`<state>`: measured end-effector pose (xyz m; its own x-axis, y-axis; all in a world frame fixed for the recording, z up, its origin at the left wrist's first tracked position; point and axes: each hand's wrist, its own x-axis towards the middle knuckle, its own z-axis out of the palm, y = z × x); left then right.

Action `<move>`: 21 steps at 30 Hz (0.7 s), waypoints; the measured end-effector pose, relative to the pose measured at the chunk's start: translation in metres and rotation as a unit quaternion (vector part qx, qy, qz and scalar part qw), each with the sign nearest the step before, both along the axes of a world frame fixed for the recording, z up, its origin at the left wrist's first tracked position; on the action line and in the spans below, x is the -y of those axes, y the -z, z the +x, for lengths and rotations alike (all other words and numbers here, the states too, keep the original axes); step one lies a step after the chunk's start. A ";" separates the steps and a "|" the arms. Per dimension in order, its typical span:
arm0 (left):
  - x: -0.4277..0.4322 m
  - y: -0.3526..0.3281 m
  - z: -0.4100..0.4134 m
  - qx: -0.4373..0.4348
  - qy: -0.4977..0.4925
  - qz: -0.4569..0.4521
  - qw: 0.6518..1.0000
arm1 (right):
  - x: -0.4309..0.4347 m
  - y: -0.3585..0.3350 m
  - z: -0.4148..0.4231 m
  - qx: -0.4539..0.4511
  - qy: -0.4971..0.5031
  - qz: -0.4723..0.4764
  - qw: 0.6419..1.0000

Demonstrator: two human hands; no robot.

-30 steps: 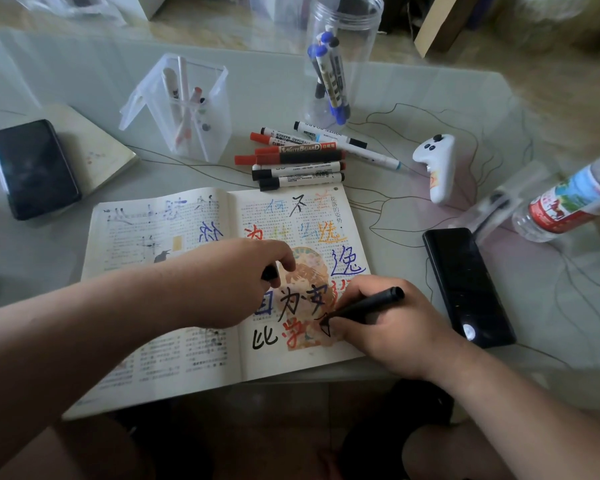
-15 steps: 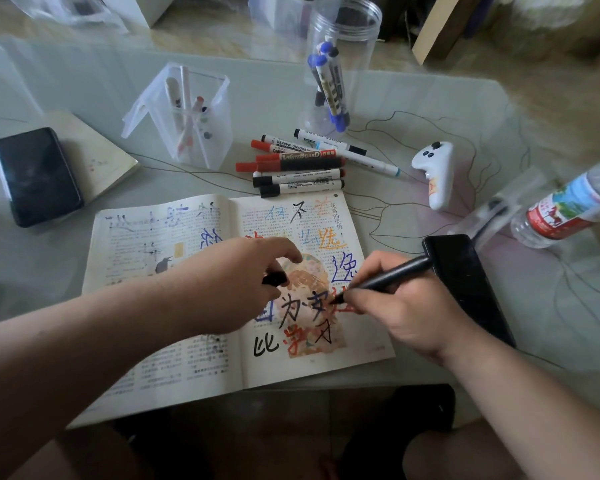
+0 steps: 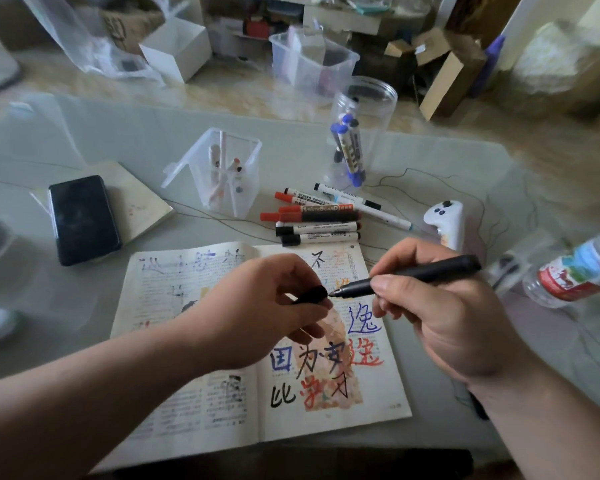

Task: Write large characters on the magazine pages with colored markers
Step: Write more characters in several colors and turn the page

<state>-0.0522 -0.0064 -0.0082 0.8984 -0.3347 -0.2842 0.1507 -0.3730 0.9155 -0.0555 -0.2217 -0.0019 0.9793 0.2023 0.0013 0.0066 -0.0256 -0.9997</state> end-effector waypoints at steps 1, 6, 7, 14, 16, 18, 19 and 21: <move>-0.002 -0.001 0.000 0.000 -0.002 -0.001 1.000 | -0.002 -0.001 0.000 0.003 0.000 -0.005 1.000; -0.010 -0.004 -0.005 0.006 0.013 0.033 0.999 | -0.010 -0.004 -0.002 0.014 -0.031 -0.031 0.999; -0.012 -0.004 -0.006 0.011 0.020 0.043 0.999 | -0.012 -0.005 -0.003 0.015 -0.034 -0.040 0.998; -0.023 0.002 -0.005 0.053 0.050 -0.011 0.997 | -0.009 -0.017 -0.003 0.011 -0.082 -0.063 0.995; -0.024 0.000 -0.004 0.036 0.062 -0.063 0.995 | -0.009 -0.018 -0.003 -0.006 -0.083 -0.033 0.996; -0.022 0.000 -0.005 -0.003 0.053 -0.143 0.988 | -0.012 -0.017 -0.004 -0.021 -0.086 -0.013 0.996; -0.021 0.001 -0.005 -0.026 0.046 -0.181 0.982 | -0.013 -0.016 -0.005 -0.027 -0.093 -0.013 0.995; -0.018 0.004 -0.004 -0.077 0.021 -0.234 0.969 | -0.015 -0.017 -0.005 -0.031 -0.117 -0.022 0.992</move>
<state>-0.0563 0.0117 -0.0123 0.8402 -0.4950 -0.2216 0.2919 0.0683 0.9540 -0.0606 -0.2068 0.0148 0.9037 0.4221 -0.0725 -0.0447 -0.0753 -0.9962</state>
